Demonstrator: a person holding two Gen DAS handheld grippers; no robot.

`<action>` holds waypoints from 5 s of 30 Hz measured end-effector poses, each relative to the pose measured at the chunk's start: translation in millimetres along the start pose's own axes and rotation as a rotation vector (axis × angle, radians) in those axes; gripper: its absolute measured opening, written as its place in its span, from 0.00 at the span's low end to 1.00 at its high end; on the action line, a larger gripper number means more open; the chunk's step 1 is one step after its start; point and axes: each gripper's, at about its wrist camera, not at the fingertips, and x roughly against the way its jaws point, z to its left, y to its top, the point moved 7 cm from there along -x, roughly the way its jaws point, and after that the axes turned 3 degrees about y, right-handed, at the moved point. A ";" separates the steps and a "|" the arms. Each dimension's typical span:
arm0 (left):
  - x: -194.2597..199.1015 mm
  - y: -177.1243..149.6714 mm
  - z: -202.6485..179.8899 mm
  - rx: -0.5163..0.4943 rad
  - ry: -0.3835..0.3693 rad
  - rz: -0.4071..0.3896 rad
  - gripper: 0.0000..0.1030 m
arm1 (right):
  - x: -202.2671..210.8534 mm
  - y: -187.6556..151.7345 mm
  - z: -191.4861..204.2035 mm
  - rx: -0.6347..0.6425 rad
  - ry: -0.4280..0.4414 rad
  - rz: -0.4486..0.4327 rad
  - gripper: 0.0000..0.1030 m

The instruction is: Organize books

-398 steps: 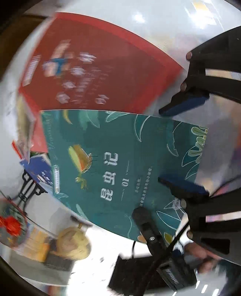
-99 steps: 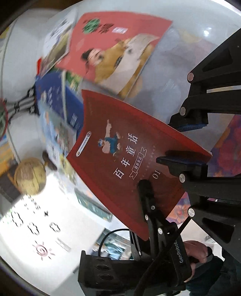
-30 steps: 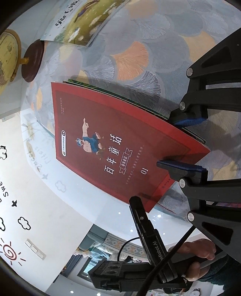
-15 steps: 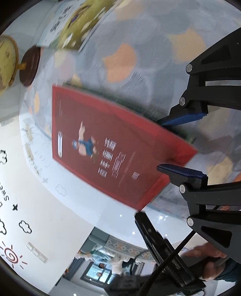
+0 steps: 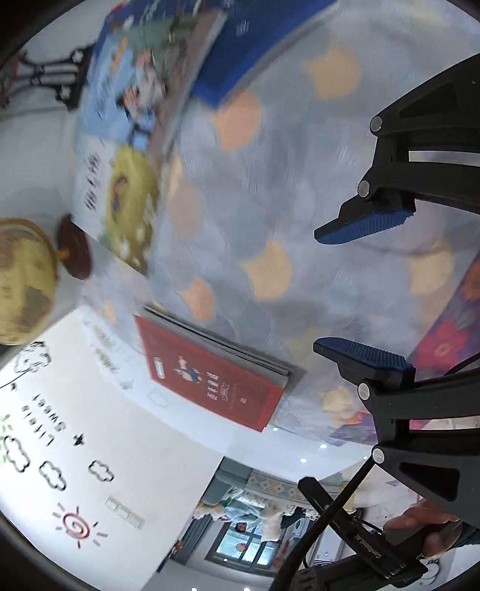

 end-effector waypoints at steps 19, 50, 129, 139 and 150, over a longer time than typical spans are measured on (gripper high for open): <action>9.1 -105.4 -291.9 -0.349 -0.218 0.108 0.30 | 210.9 -128.0 -186.8 -0.272 -0.070 -0.226 0.52; -214.8 82.9 -254.8 -0.254 -0.187 0.202 0.35 | 104.8 54.8 -242.6 -0.222 -0.271 -0.117 0.52; -128.5 -112.5 -251.8 0.238 -0.653 0.508 0.15 | 103.0 -100.2 -229.6 -0.232 0.039 0.082 0.65; -133.6 -108.8 -259.0 0.371 -0.779 0.635 0.14 | 115.2 -118.9 -265.4 -0.557 0.414 -0.014 0.66; -138.9 -130.2 -275.2 0.101 -0.499 0.600 0.15 | 117.6 -120.2 -249.7 -0.451 0.302 -0.002 0.63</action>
